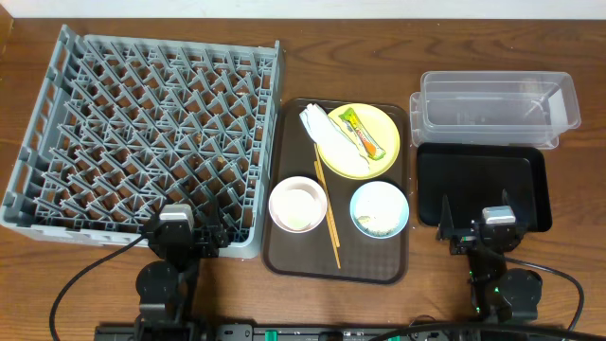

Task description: Sort waste into correct bins and load items into the dishwasher

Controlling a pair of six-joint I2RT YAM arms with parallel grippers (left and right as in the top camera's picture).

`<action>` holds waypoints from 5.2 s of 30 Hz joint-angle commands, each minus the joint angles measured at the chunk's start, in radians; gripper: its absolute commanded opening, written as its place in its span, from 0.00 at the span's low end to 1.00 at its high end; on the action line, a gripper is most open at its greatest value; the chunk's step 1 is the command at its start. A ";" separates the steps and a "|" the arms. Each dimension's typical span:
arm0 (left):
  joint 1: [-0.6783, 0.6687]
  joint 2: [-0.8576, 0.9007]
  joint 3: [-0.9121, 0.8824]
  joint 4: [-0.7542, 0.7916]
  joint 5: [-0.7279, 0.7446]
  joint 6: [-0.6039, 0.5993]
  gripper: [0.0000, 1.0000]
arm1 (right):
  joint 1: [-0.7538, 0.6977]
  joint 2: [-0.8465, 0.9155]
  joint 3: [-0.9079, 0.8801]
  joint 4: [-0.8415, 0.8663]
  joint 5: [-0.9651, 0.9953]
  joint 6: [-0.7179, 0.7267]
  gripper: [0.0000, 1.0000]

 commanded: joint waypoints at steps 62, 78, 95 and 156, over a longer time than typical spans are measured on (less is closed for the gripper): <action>0.005 0.052 0.051 -0.020 -0.009 -0.079 0.87 | -0.001 -0.004 0.013 -0.021 0.000 0.111 0.99; 0.005 0.596 0.490 -0.328 0.006 -0.079 0.88 | -0.001 0.306 0.293 -0.183 -0.001 0.162 0.99; 0.005 0.789 0.737 -0.698 0.015 -0.079 0.88 | -0.001 0.836 0.721 -0.435 -0.036 0.170 0.99; 0.005 0.791 0.737 -0.645 0.018 -0.079 0.88 | 0.504 2.056 1.346 -0.340 0.035 0.162 0.55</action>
